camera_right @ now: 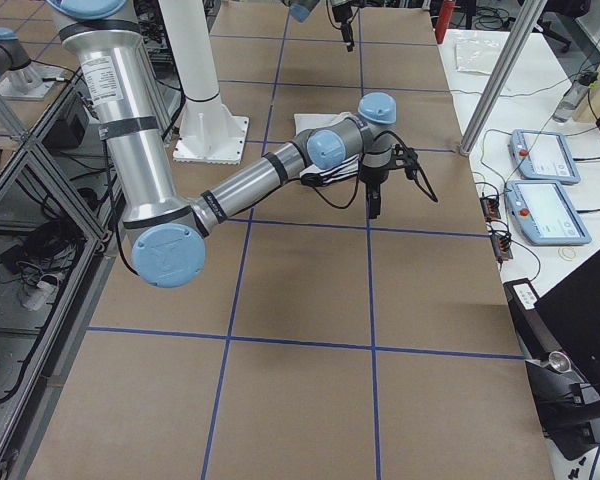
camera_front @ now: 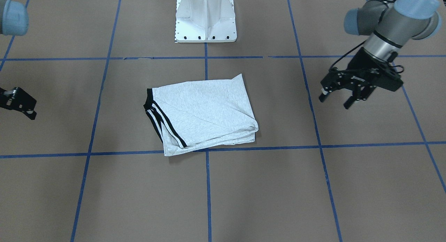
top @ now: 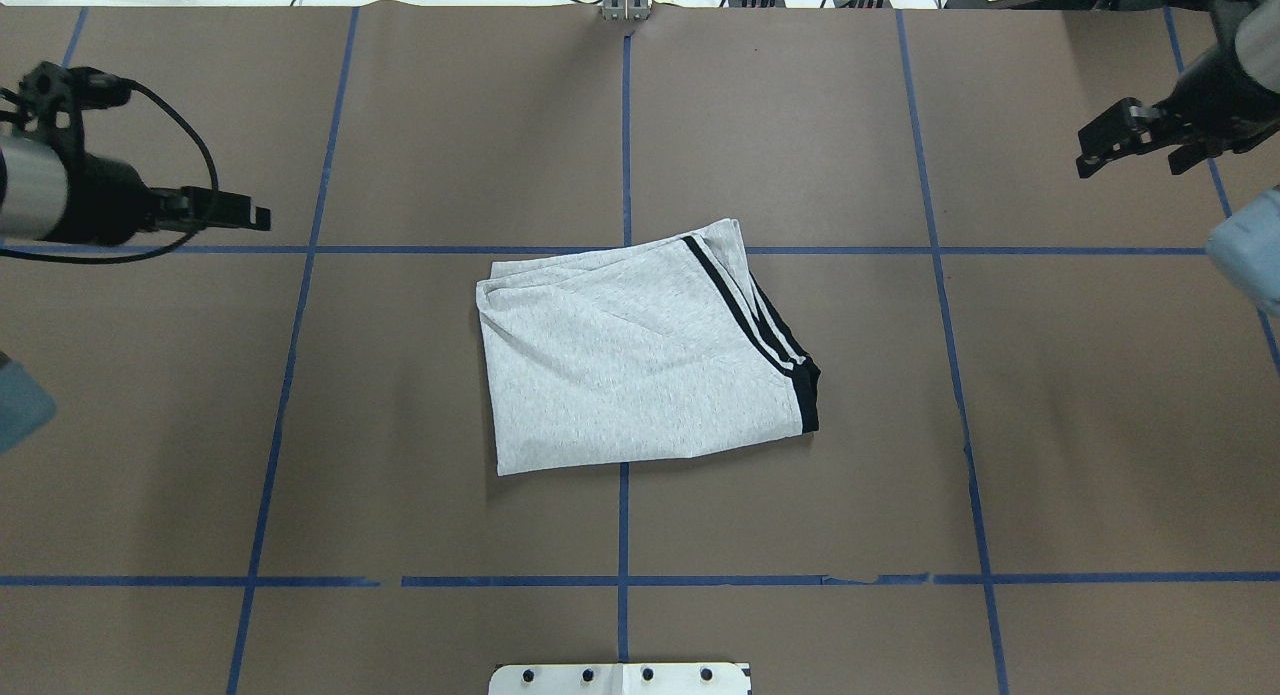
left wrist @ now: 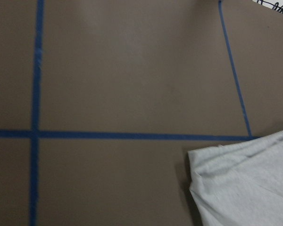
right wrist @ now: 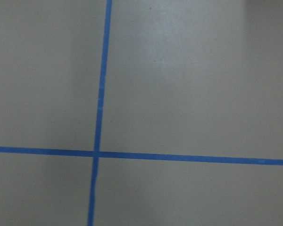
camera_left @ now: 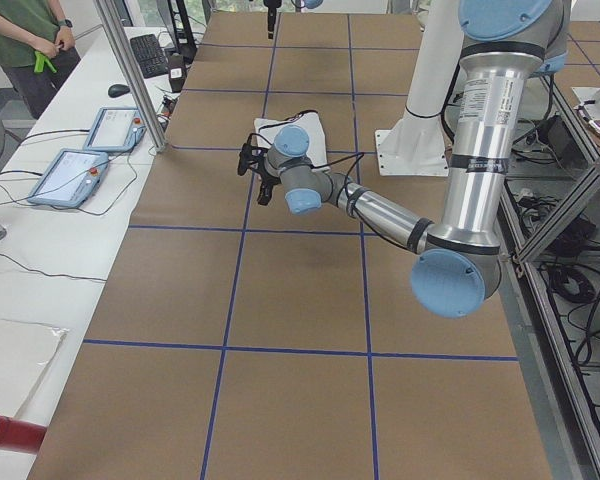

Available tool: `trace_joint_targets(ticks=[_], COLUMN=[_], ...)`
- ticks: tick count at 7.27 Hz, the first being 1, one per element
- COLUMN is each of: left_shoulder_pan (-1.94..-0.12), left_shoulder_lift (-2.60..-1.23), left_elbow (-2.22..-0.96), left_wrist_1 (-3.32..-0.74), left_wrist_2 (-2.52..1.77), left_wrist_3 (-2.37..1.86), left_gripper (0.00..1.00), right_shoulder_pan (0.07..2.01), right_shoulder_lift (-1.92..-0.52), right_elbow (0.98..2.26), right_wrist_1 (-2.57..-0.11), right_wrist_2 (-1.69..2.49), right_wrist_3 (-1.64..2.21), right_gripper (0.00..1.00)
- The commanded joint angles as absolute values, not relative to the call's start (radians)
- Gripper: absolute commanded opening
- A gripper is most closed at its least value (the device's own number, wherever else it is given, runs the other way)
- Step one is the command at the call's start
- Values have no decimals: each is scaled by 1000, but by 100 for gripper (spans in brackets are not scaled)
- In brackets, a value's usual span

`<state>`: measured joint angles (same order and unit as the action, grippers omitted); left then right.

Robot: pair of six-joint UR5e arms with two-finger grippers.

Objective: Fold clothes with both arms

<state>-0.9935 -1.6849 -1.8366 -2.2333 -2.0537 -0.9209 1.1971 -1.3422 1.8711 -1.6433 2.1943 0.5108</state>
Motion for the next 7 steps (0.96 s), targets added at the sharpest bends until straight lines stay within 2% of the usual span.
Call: trace_joint_targets(ticks=[1, 4, 6, 7], left_shoulder_pan=[-1182, -1388, -1550, -1555], left_shoulder_lift=[-1677, -1629, -1536, -1438], left_elbow=[-1832, -1833, -1819, -1833], left_wrist_1=[-1998, -1762, -1746, -1781], left_wrist_2=[-2062, -2100, -2175, -2201], left_wrist_3=[-519, -14, 330, 327], left_gripper=[100, 100, 100, 100], right_shoulder_pan=[1308, 1474, 1573, 1578], right_shoulder_lift=[-1445, -1580, -1678, -1689], right_elbow=[1868, 1853, 1853, 1852], right_wrist_1=[-1646, -1733, -1750, -1741], right_wrist_2=[2200, 2312, 2321, 2325], right_wrist_3=[271, -110, -250, -239], right_gripper=[100, 100, 100, 100])
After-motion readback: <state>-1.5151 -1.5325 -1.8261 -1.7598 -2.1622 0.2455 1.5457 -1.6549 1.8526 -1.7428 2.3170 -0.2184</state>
